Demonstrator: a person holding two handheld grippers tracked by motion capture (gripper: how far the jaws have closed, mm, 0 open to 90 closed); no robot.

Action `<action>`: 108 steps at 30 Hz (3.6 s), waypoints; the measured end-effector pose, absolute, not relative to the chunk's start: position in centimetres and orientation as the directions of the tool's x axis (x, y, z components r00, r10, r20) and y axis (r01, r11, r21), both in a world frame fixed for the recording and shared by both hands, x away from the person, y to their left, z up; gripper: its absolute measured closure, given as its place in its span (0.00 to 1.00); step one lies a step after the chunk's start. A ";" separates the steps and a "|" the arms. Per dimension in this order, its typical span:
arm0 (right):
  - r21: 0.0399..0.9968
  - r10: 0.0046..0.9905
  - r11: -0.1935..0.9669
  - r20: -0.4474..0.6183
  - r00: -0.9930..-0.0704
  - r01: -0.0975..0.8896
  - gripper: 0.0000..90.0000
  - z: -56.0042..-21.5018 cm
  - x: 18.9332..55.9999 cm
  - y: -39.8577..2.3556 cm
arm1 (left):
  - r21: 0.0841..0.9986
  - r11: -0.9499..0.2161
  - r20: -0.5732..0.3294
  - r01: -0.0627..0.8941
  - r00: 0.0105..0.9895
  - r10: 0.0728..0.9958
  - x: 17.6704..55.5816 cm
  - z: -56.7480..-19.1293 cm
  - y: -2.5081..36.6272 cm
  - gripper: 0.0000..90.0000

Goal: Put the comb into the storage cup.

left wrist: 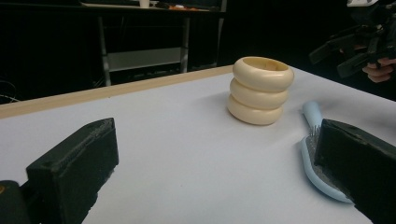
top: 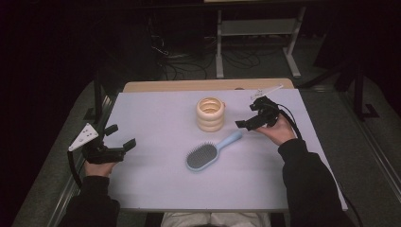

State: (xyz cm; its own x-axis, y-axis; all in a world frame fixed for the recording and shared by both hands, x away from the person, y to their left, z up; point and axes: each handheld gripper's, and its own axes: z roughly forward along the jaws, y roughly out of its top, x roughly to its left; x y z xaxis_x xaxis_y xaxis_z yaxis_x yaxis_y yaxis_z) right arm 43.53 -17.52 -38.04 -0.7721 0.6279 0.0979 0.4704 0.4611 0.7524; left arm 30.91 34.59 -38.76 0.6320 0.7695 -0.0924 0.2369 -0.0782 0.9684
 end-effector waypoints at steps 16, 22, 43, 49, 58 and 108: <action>0.740 0.636 0.469 0.097 -0.765 0.483 0.15 -40.3 44.9 -16.9 | 0.969 -0.080 -0.090 0.235 0.633 0.769 30.9 -38.7 34.6 0.00; 0.732 0.642 0.467 0.104 -0.759 0.495 0.21 -41.0 45.4 -16.5 | 0.968 -0.081 -0.092 0.239 0.634 0.768 31.0 -38.8 34.6 0.00; 0.668 0.603 0.554 0.089 -0.792 0.497 0.94 -43.2 45.9 -15.1 | 0.968 -0.087 -0.087 0.237 0.635 0.768 31.0 -38.8 34.6 0.00; 0.658 0.593 0.562 0.102 -0.799 0.501 0.99 -43.3 45.8 -15.0 | 0.967 -0.088 -0.086 0.238 0.636 0.767 31.0 -38.8 34.6 0.00; 0.640 0.564 0.591 0.106 -0.819 0.490 0.99 -43.5 45.6 -14.4 | 0.966 -0.091 -0.086 0.240 0.637 0.766 31.1 -38.8 34.5 0.00; 0.473 0.438 0.759 0.136 -0.888 0.447 0.99 -43.1 43.4 -14.8 | 0.964 -0.099 -0.087 0.248 0.642 0.761 31.1 -38.8 34.4 0.00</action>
State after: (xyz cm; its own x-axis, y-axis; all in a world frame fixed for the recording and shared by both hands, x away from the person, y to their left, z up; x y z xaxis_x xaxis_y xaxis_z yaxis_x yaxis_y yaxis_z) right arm 43.36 -14.81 -43.13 -0.8885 0.4385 0.1356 0.4470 0.7594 0.4728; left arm 31.10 34.39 -38.84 0.6424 0.7614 -0.0872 0.2482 -0.0991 0.9636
